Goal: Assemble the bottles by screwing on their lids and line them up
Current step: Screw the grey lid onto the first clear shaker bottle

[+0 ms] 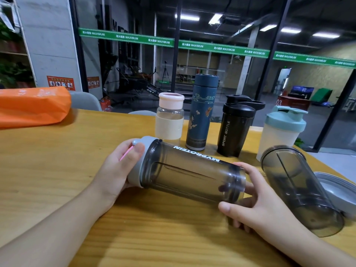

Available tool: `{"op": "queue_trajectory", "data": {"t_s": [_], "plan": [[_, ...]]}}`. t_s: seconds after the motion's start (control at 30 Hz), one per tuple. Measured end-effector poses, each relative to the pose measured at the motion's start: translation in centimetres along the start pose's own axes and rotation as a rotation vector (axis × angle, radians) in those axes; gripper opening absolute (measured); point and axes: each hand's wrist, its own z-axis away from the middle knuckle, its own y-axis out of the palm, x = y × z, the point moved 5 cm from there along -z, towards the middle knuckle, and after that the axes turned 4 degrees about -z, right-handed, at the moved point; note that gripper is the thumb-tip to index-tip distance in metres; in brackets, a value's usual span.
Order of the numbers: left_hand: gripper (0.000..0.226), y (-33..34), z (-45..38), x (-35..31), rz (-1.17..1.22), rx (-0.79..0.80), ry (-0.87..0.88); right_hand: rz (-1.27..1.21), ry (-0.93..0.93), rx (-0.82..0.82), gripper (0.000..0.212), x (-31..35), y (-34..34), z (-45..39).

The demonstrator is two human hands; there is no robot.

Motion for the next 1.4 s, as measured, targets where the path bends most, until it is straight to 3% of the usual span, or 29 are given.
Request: {"op": "queue_trajectory", "data": {"t_s": [0.17, 0.37, 0.57, 0.7, 0.93, 1.17, 1.27, 1.4], "plan": [[0.097, 0.3, 0.1, -0.4, 0.023, 0.007, 0.045, -0.025, 0.084, 0.021, 0.057, -0.3, -0.1, 0.0], [0.084, 0.8, 0.3, -1.3, 0.039, 0.013, 0.162, -0.098, 0.132, 0.056, 0.099, -1.5, -0.2, -0.5], [0.076, 1.1, 0.2, -1.6, 0.027, -0.011, 0.191, -0.25, 0.117, -0.011, 0.09, -2.0, 0.1, -0.4], [0.082, 1.1, 0.1, -1.5, 0.022, -0.016, 0.178, -0.176, 0.031, -0.019, 0.102, -1.2, -0.1, -0.1], [0.093, 0.6, -0.3, -1.4, 0.025, -0.034, 0.131, -0.078, -0.088, -0.021, 0.096, -0.6, 0.0, 0.0], [0.073, 0.0, -0.1, -1.1, 0.042, -0.021, 0.065, 0.035, -0.049, -0.047, 0.087, 0.2, -0.4, 0.2], [0.089, 0.1, -0.1, -1.3, 0.028, -0.019, 0.081, 0.062, 0.007, -0.05, 0.087, 0.2, -0.3, 0.4], [0.093, 0.5, 0.1, -1.7, 0.045, -0.004, 0.128, 0.015, 0.074, -0.027, 0.061, -0.3, -0.3, 0.3]]}}
